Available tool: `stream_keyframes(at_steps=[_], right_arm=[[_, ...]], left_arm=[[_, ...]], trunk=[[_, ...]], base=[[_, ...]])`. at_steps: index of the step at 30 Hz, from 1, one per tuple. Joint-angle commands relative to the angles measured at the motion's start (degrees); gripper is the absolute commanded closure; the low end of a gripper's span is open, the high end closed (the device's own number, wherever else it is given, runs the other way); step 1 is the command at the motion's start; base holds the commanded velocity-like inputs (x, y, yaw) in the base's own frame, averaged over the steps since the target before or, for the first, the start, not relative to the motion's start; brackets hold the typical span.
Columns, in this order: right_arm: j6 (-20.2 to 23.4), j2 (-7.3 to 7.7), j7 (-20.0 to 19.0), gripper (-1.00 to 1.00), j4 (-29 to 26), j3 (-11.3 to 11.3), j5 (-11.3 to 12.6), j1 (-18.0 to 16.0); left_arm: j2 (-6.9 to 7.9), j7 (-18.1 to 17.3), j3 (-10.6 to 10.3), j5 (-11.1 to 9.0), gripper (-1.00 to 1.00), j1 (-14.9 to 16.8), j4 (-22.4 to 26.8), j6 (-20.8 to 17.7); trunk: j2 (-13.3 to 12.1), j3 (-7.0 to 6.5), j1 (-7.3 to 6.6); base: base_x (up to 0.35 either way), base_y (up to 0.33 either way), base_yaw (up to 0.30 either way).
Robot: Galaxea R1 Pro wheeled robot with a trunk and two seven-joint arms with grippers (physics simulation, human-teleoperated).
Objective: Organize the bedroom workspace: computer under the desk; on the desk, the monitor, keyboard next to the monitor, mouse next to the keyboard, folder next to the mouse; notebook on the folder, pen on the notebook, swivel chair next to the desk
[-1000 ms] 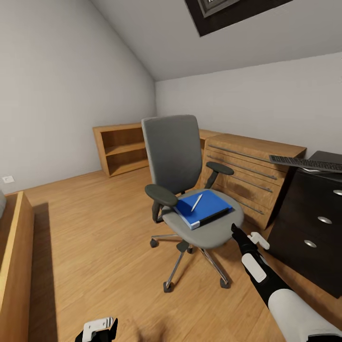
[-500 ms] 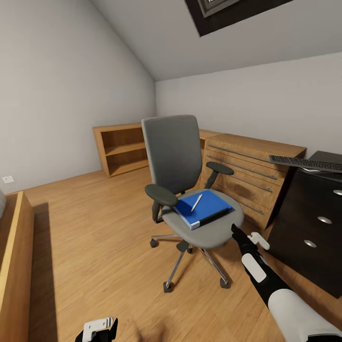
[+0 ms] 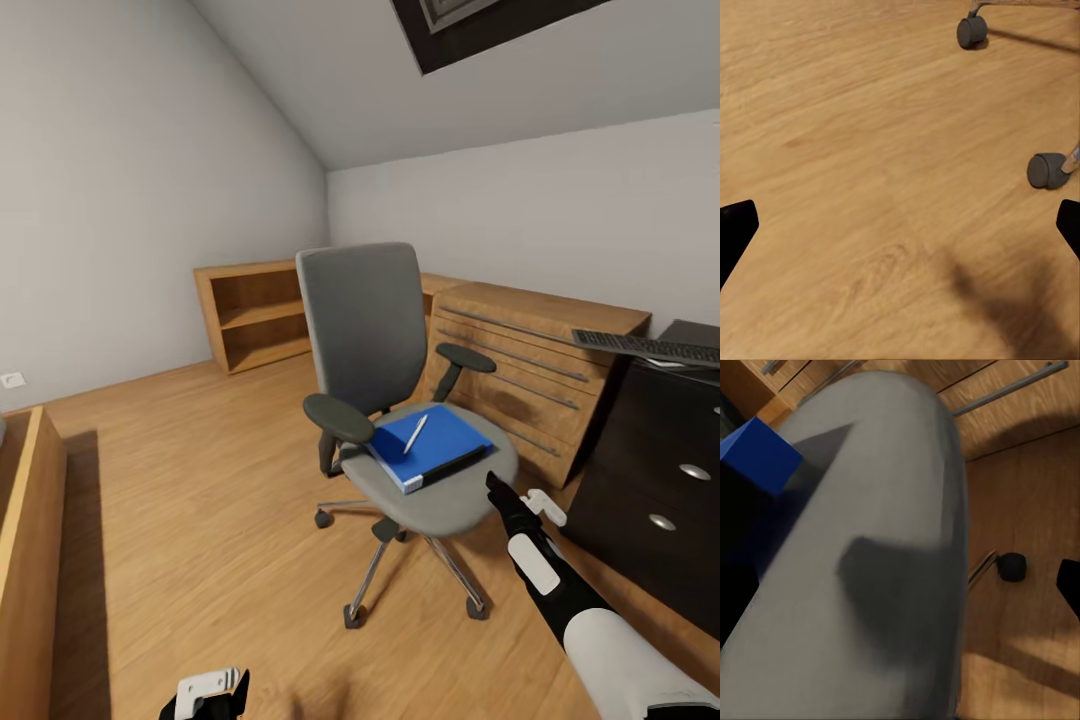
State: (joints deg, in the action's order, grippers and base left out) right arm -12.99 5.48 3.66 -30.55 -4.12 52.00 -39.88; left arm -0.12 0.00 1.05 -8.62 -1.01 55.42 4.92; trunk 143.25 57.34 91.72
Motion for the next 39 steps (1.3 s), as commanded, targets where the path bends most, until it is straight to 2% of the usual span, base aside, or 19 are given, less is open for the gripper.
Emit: stream_keyframes(at_steps=[1,7,20,34,39], right_arm=[[-0.3,0.06,0.4,-1.00,0.0,-0.4,0.4,0.0],[-0.3,0.06,0.4,-1.00,0.0,-0.4,0.3,0.0],[-0.3,0.05,0.4,-1.00,0.0,-0.4,0.3,0.0],[-0.3,0.05,0.4,-1.00,0.0,-0.4,0.2,0.0],[-0.3,0.05,0.4,-1.00,-0.1,-0.4,0.1,0.0]], left_arm=[[0.00,0.0,0.0,-0.4,-1.00,0.0,0.0,0.1],[-0.02,0.1,0.0,-0.4,-1.00,0.0,0.0,0.1],[0.03,0.1,0.0,-0.4,-1.00,0.0,0.0,0.1],[0.03,0.1,0.0,-0.5,-1.00,0.0,0.0,0.1],[0.03,0.0,0.0,-0.4,-1.00,0.0,0.0,0.0]], trunk=[[0.0,0.04,0.00],[0.0,0.04,0.00],[0.0,0.04,0.00],[0.0,0.04,0.00],[0.0,0.04,0.00]], base=[[0.060,0.000,0.000],[0.033,0.000,0.000],[0.188,0.000,0.000],[0.026,0.000,0.000],[-0.177,0.000,0.000]])
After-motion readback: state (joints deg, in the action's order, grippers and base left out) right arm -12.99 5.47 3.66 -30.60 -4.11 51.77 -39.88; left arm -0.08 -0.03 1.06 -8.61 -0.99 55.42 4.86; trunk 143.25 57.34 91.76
